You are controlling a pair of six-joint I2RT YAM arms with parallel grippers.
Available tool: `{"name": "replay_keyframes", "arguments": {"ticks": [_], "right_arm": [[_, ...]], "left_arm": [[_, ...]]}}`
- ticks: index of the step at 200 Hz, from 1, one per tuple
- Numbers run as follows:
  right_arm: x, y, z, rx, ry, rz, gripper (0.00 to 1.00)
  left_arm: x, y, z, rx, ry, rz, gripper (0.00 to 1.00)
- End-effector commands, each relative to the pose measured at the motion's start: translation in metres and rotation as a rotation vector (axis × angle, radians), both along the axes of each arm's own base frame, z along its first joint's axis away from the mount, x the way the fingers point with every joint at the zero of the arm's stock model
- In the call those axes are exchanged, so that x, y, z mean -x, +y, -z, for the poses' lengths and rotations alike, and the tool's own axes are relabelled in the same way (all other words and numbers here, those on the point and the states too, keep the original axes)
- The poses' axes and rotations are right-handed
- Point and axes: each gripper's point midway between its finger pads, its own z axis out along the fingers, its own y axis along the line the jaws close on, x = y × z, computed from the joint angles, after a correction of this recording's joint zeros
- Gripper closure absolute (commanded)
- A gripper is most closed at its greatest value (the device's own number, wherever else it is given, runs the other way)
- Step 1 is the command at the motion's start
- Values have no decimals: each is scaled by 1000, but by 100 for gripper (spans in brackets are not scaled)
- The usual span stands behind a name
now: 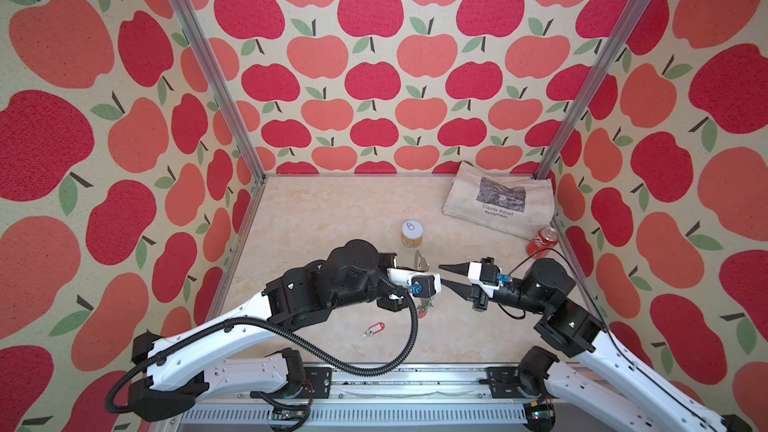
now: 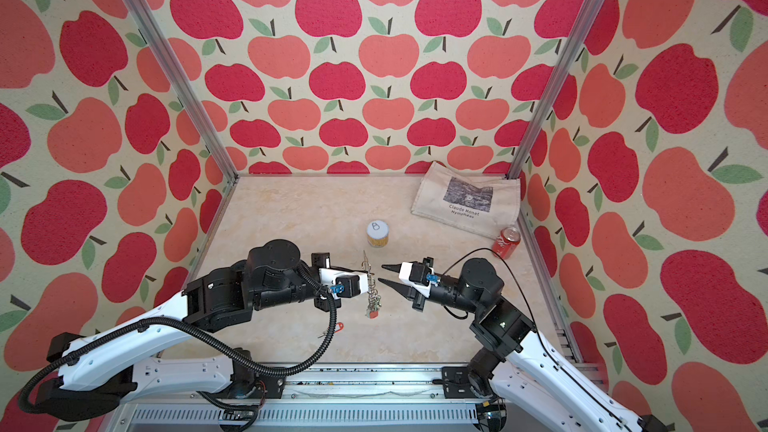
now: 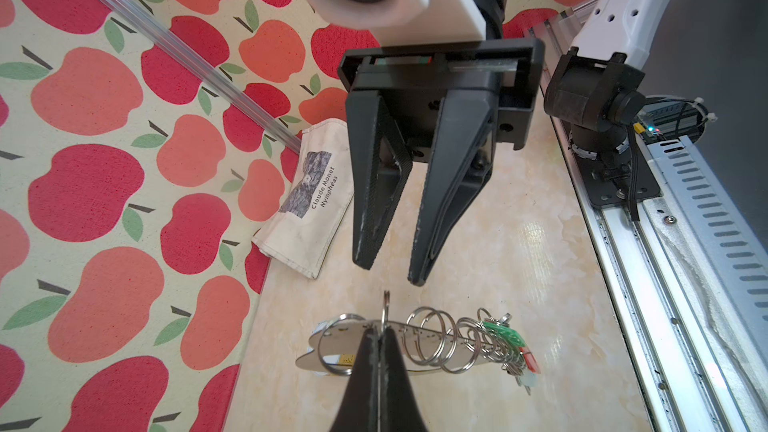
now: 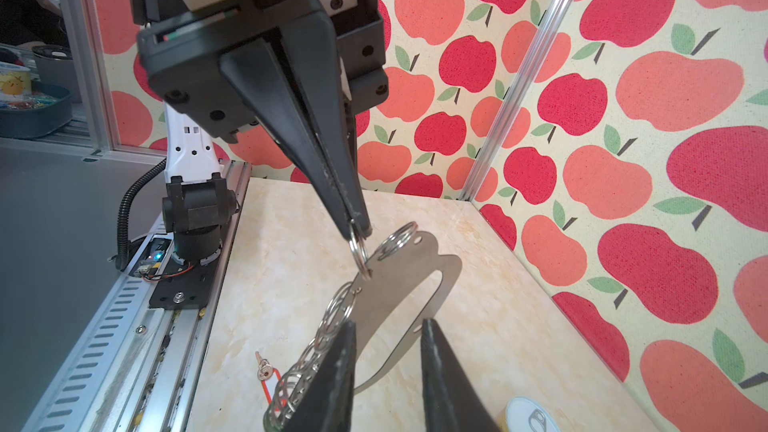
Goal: Put the keys on the keyring
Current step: 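Open the right gripper and draw it back while the left gripper holds the plate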
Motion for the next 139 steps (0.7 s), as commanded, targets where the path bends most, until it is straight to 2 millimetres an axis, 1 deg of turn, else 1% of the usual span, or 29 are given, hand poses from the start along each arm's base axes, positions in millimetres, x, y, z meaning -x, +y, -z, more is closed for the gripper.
{"name": "replay_keyframes", "arguments": {"ticks": [1, 15, 36, 67, 102, 120, 139], "right_arm": [[-6, -1, 6, -6, 97, 46, 64], [-5, -2, 10, 1, 158, 49, 58], [-5, -2, 14, -8, 237, 51, 50], [-4, 2, 26, 9, 312, 41, 45], [-5, 19, 43, 37, 373, 10, 40], [-6, 31, 52, 59, 400, -1, 39], [-3, 46, 68, 109, 441, -17, 36]], "left_arm": [[-4, 5, -11, 107, 54, -34, 100], [-6, 11, -7, 134, 76, -55, 100], [-8, 21, -8, 191, 91, -74, 100], [-12, 40, -15, 269, 113, -105, 100], [-20, 58, -15, 285, 125, -169, 100], [-32, 66, -12, 276, 129, -241, 100], [-46, 75, -8, 269, 139, -323, 100]]}}
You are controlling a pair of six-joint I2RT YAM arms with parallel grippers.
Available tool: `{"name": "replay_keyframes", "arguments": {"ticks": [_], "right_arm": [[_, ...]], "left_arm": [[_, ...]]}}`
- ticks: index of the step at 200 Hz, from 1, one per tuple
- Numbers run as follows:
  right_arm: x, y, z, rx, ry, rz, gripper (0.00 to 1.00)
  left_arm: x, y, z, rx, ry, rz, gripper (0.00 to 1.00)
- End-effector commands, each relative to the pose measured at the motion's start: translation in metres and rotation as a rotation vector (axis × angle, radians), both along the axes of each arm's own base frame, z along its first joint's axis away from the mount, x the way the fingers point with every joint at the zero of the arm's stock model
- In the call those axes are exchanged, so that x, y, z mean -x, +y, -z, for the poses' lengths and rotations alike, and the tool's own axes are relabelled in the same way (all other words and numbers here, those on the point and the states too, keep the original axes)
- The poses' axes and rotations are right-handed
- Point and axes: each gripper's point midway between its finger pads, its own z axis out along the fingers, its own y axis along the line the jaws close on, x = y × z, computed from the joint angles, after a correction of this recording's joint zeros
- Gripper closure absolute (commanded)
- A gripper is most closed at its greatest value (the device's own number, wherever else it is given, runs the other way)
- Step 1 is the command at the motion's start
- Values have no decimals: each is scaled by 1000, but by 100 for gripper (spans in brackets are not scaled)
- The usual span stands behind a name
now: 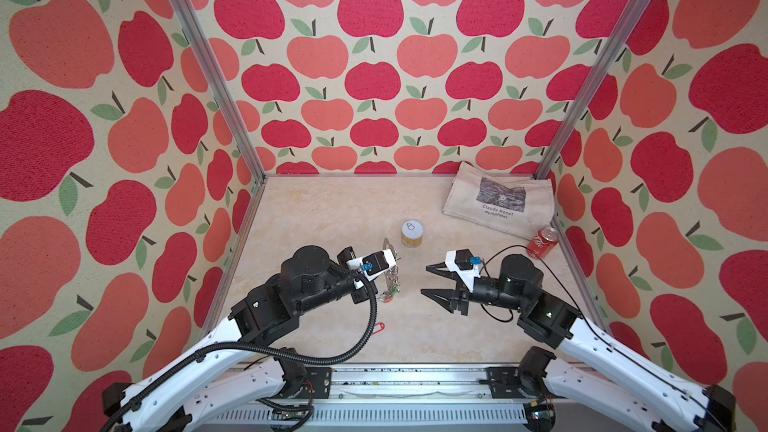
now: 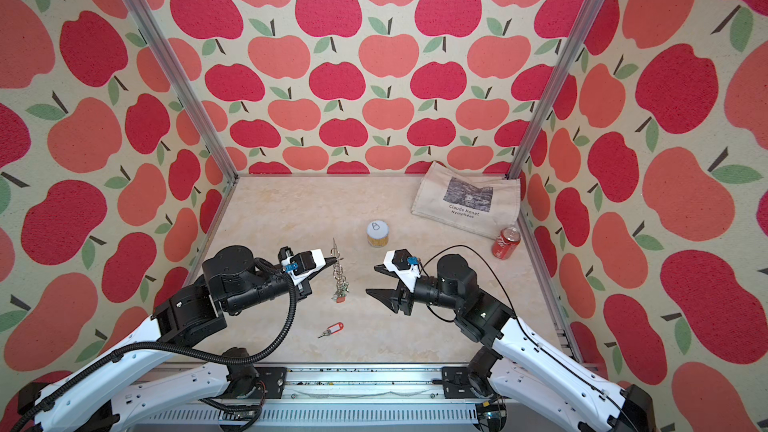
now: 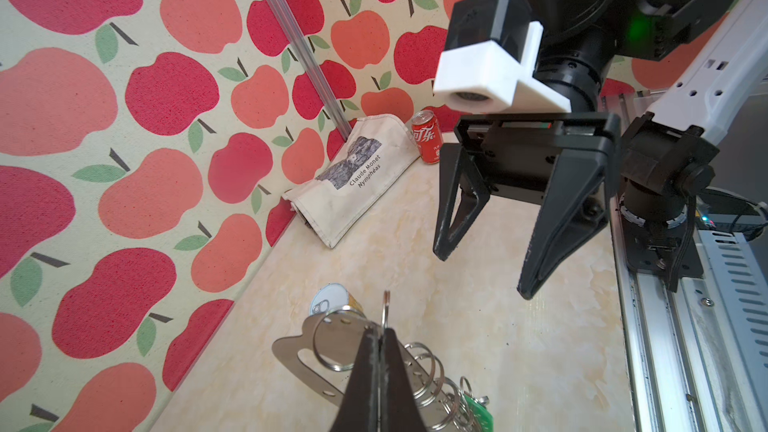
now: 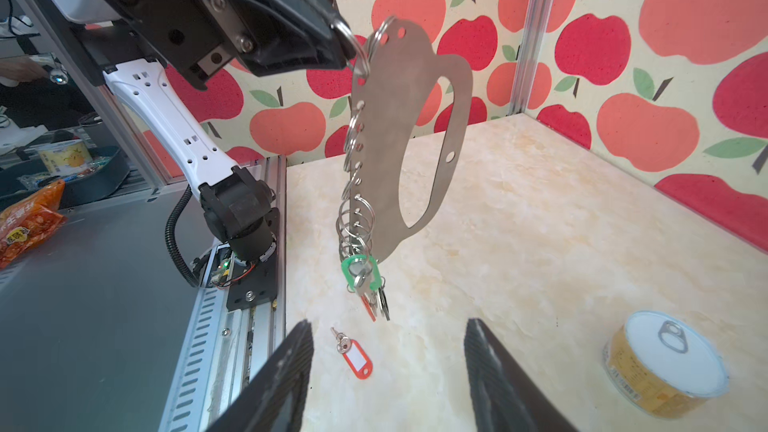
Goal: Put the keys on the keyring
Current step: 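Open the right gripper and draw it back while the left gripper holds the plate, then move the open right gripper down over the red-tag key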
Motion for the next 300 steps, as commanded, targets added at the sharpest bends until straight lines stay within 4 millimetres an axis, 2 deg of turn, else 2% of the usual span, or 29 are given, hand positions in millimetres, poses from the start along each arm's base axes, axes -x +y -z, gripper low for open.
{"name": "replay_keyframes", "arguments": {"ticks": [1, 30, 71, 80, 84, 105, 131, 149, 202, 231, 300], "right_arm": [[3, 15, 13, 19, 56, -13, 36], [5, 31, 42, 100, 119, 45, 29], [10, 41, 98, 247, 246, 163, 20], [11, 43, 108, 280, 263, 188, 18], [20, 48, 111, 300, 260, 168, 18], [29, 62, 126, 408, 235, 188, 17], [34, 79, 148, 548, 267, 217, 14], [39, 84, 167, 634, 280, 217, 13], [36, 81, 195, 832, 145, 166, 10], [39, 88, 210, 922, 114, 104, 5], [34, 106, 232, 963, 50, 57, 1]], "left_arm": [[-16, 11, -3, 21, 25, -103, 100], [-35, 30, 5, 19, 47, -236, 100], [-58, 69, 13, 17, 86, -445, 100], [-60, 78, 14, 22, 98, -482, 100], [-62, 81, 15, 20, 102, -495, 100], [-65, 96, 18, 25, 132, -555, 100], [-65, 107, 18, 38, 141, -592, 100], [-64, 115, 17, 55, 145, -623, 100], [-70, 137, 30, 36, 175, -722, 100], [-73, 143, 35, 51, 197, -748, 100], [-78, 154, 42, 37, 212, -799, 100]]}}
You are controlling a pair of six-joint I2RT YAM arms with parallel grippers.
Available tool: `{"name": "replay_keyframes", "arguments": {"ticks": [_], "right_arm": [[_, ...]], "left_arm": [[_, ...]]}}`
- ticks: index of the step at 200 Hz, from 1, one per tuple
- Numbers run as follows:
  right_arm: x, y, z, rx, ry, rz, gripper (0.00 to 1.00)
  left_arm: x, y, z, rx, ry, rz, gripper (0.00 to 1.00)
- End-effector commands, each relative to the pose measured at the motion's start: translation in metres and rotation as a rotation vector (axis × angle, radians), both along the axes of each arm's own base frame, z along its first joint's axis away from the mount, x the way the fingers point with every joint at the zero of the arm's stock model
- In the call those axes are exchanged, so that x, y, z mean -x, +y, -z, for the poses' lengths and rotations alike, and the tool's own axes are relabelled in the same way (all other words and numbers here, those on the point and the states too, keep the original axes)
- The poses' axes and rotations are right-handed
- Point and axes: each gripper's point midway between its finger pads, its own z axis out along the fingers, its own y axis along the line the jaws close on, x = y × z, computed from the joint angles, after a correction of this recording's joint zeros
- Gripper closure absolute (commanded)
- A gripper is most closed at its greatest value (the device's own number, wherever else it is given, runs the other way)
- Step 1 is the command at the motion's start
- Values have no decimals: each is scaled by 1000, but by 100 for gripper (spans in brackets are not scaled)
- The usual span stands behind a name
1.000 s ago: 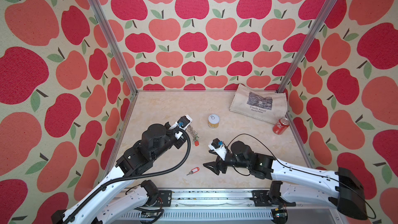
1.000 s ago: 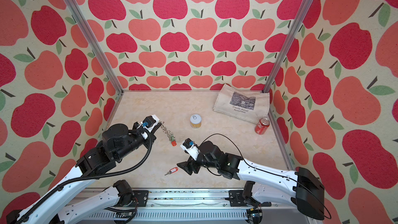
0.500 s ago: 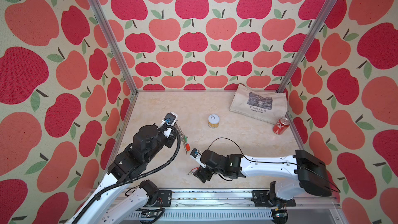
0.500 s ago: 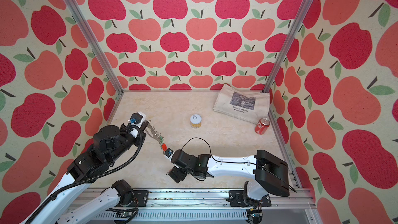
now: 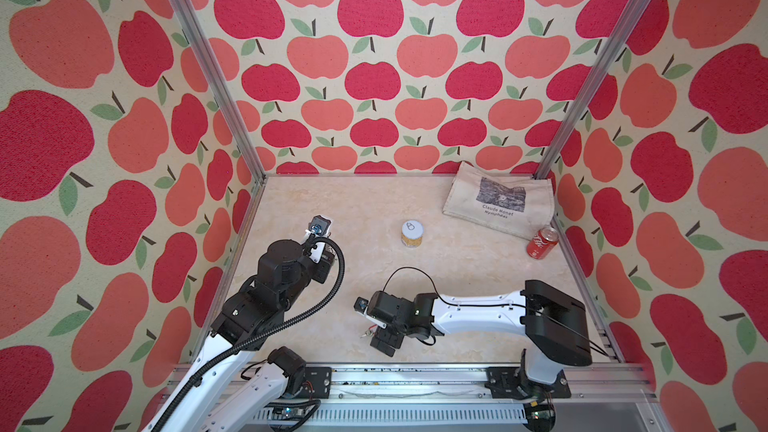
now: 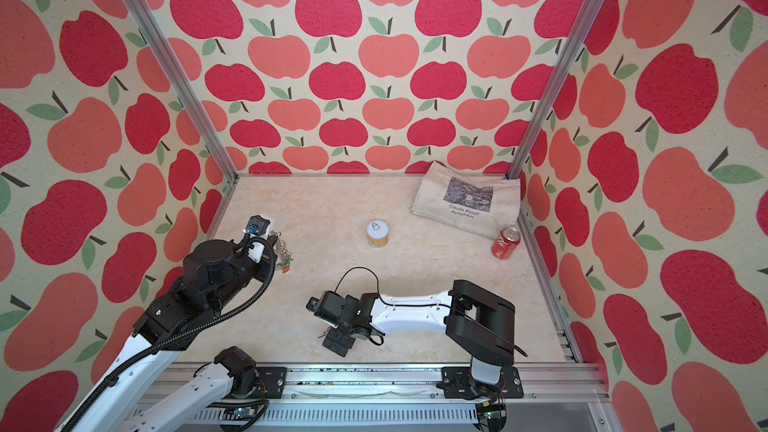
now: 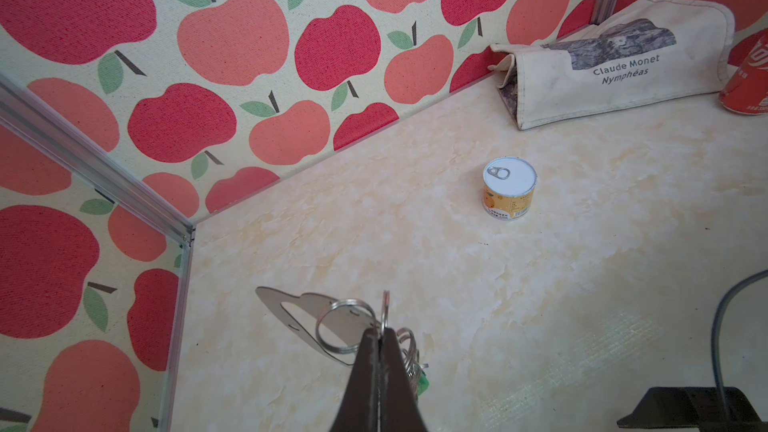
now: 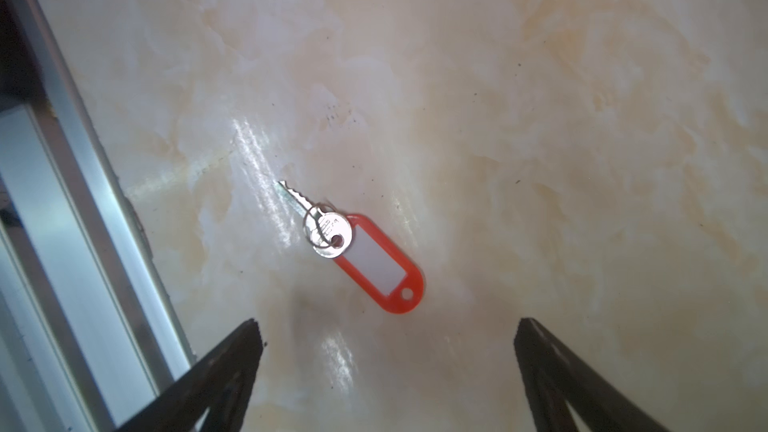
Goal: Put the keys on the keyring
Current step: 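Move the open right gripper down over the red-tag key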
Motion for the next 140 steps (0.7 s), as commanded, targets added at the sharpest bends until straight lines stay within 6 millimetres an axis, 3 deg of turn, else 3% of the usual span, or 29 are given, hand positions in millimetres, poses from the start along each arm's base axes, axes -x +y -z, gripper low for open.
{"name": "replay_keyframes", "arguments": {"ticks": [1, 50, 140], "right_arm": [[-1, 9, 2, 17, -25, -48, 1], [-10, 25, 9, 9, -35, -58, 1], [-43, 19, 24, 33, -45, 35, 1]], "left_arm": [[0, 6, 1, 18, 7, -33, 100], [2, 11, 1, 16, 11, -50, 100], [1, 8, 6, 26, 17, -35, 100]]}}
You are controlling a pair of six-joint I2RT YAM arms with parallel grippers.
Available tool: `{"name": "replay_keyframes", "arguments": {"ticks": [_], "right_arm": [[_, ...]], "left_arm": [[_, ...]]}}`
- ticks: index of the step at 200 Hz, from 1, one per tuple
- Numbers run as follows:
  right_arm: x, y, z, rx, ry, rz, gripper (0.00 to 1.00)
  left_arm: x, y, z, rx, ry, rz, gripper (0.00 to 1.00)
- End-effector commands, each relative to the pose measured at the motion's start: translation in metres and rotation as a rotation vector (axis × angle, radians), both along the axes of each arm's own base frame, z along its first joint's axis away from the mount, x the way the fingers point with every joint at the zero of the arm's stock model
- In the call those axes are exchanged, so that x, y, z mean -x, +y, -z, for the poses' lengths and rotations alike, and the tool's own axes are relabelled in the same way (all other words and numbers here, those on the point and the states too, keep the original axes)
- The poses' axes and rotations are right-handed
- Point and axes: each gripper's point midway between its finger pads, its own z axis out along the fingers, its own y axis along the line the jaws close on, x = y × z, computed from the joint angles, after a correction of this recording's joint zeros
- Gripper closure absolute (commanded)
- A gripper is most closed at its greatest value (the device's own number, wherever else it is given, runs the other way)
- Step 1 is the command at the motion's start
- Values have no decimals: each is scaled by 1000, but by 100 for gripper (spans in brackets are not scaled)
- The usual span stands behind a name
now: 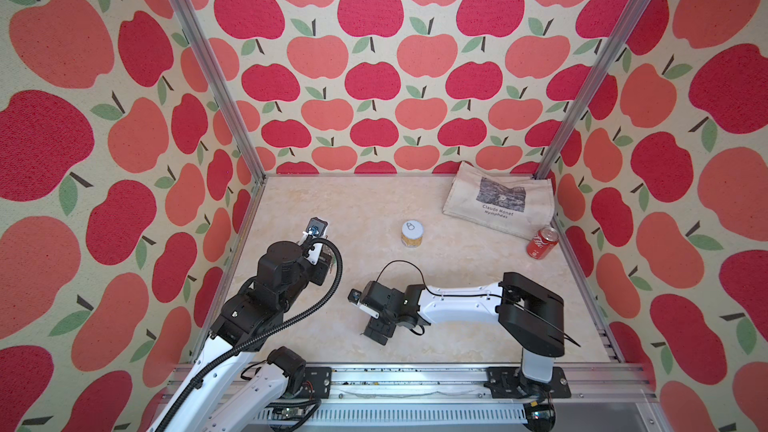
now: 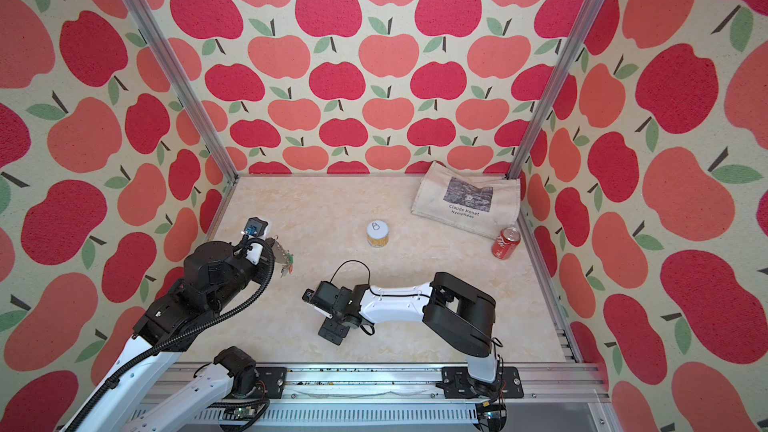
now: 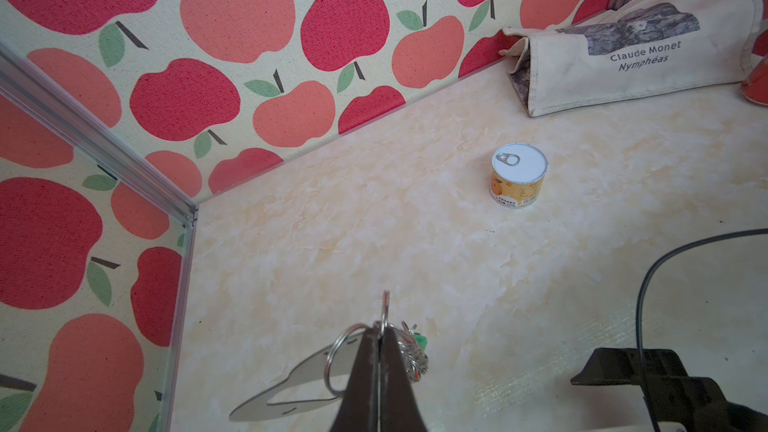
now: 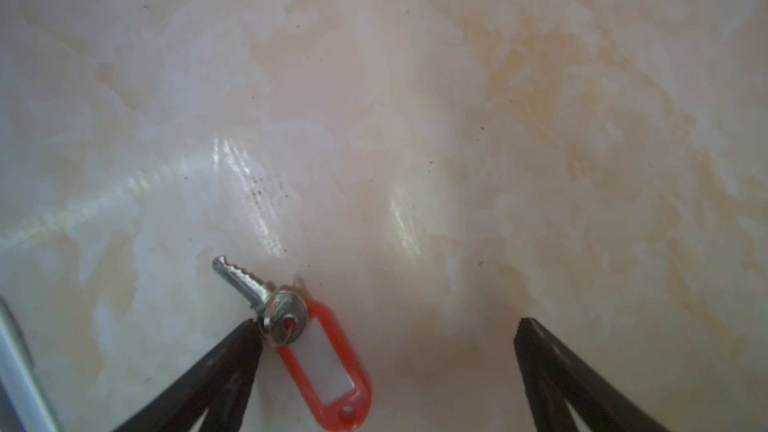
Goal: Put the keys on the keyring
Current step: 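Move the open right gripper down over the red-tag key, then align the right gripper above the key's ring and lower it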
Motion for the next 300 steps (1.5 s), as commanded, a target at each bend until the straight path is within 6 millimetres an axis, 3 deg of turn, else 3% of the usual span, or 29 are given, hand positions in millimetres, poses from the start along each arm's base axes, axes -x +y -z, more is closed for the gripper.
{"name": "replay_keyframes", "arguments": {"ticks": [1, 51, 101, 158, 182, 201, 246, 300], "right_arm": [[-10, -4, 11, 36, -17, 25, 1], [-36, -28, 13, 82, -10, 144, 1], [-31, -58, 13, 108, -5, 170, 1], [-21, -41, -32, -85, 68, 169, 1], [-17, -30, -38, -137, 116, 175, 4], [-15, -26, -28, -122, 131, 155, 4], [-23, -47, 8, 38, 8, 144, 3], [-48, -71, 13, 141, -99, 199, 3]], "left_arm": [[-1, 0, -6, 28, -18, -8, 100], [1, 0, -7, 31, -12, -4, 100], [2, -1, -6, 31, -1, 5, 100], [1, -4, -6, 34, 0, 14, 100], [2, -4, -7, 38, -2, 18, 100], [3, -4, -6, 34, -1, 21, 100], [6, -3, -8, 30, -10, 31, 100], [7, -3, -7, 26, -11, 36, 100]]}}
